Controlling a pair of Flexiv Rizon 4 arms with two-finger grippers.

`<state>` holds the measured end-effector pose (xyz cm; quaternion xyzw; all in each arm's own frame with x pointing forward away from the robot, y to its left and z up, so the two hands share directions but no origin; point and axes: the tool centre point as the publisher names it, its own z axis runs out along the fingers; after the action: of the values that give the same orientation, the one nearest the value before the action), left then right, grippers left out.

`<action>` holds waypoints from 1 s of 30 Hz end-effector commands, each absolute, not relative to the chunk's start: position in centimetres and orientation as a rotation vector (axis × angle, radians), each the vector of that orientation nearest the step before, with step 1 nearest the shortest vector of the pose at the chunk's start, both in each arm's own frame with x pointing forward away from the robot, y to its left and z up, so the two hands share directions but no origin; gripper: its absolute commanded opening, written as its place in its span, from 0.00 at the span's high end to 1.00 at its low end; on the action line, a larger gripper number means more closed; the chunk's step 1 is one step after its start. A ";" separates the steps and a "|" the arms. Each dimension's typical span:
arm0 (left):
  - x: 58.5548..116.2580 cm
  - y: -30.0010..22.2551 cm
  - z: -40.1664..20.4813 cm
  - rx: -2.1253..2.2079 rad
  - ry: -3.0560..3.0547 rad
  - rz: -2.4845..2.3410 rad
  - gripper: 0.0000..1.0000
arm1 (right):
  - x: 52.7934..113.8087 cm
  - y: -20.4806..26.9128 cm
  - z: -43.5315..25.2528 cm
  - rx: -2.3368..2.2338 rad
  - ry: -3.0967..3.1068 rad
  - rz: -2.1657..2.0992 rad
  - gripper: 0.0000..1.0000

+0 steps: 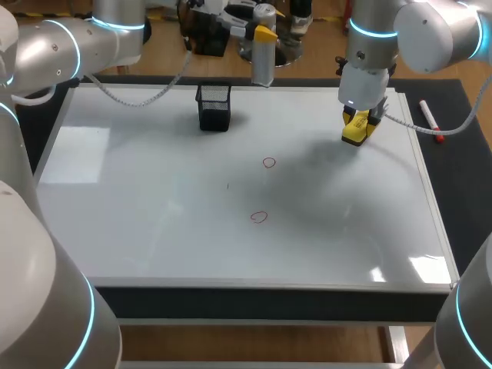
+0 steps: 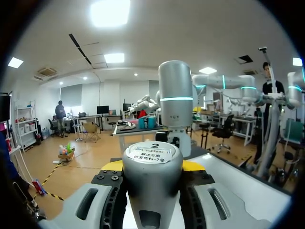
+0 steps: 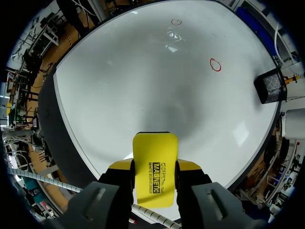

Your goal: Pick up the inspection probe, press it on each red-marked spot on the whiteboard one by one, put down the probe, pick up the eraser, and wipe off all the red marks.

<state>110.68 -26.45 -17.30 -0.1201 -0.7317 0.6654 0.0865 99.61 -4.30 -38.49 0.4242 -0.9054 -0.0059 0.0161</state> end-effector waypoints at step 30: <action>110.8 -26.5 -17.3 -0.363 -2.176 1.981 1.00 | 94.1 8.9 -37.4 1.746 -2.598 0.044 1.00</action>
<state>110.74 -26.47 -17.34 -0.1203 -0.7314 0.6656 0.0871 94.33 7.54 -37.30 0.5529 -0.8332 0.0040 0.0045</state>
